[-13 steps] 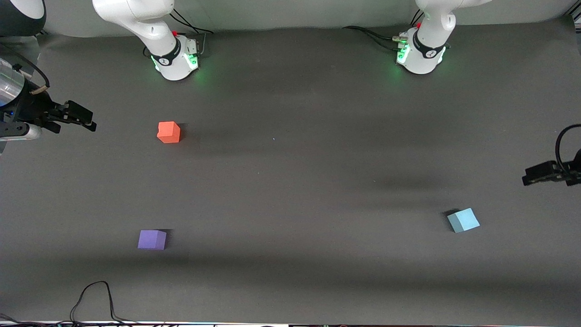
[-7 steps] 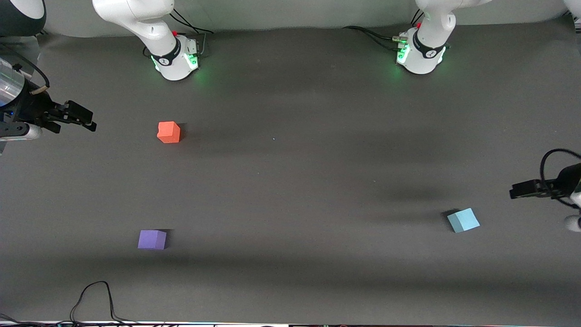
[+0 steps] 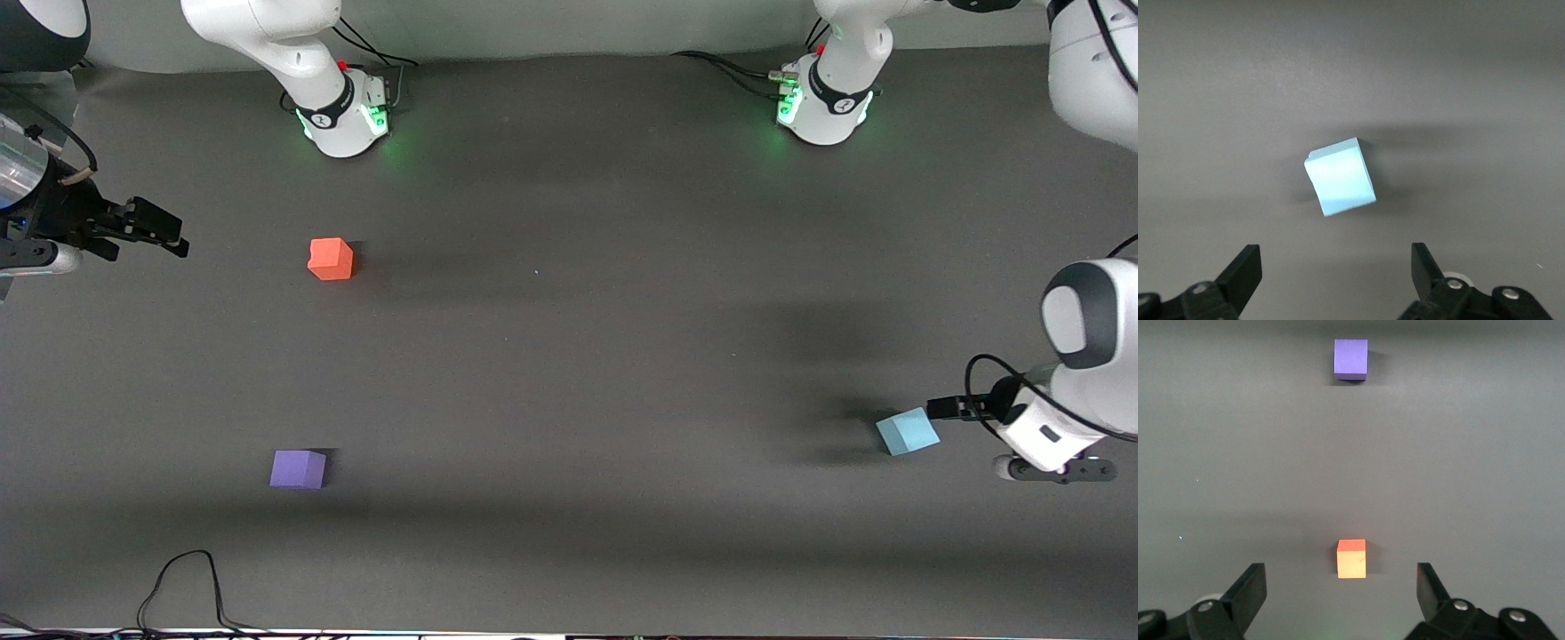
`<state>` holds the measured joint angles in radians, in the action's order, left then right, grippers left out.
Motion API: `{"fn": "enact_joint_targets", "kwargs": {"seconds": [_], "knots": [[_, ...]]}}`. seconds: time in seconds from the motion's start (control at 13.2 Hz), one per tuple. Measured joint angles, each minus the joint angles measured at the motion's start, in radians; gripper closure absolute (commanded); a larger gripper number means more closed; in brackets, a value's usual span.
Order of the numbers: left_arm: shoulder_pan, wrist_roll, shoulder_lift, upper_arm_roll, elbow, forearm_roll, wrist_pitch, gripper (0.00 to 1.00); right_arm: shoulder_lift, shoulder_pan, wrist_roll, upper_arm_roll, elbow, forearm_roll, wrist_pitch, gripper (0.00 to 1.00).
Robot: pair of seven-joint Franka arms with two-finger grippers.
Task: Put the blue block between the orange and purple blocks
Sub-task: 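Lower the left gripper and grasp the light blue cube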
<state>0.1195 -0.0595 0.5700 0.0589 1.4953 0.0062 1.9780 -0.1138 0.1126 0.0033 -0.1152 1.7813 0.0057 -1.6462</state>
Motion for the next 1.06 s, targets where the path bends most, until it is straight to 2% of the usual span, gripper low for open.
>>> {"fn": "enact_joint_targets", "kwargs": {"seconds": [0.38,0.76,0.84,1.06], "knots": [[0.006,0.000,0.085,0.000,0.085,0.000,0.204,0.00,0.000,0.000,0.000,0.000,0.000,0.000,0.000,0.00],[0.005,0.000,0.134,0.005,0.092,0.000,0.278,0.00,0.000,0.000,0.000,0.000,0.000,0.000,0.000,0.00],[0.005,0.000,0.138,0.005,0.092,0.000,0.282,0.06,0.000,0.000,0.000,0.000,0.000,0.000,0.000,0.00],[0.005,0.000,0.148,0.005,0.092,0.000,0.286,0.47,0.000,0.000,0.000,0.000,0.000,0.000,0.000,0.00]]}}
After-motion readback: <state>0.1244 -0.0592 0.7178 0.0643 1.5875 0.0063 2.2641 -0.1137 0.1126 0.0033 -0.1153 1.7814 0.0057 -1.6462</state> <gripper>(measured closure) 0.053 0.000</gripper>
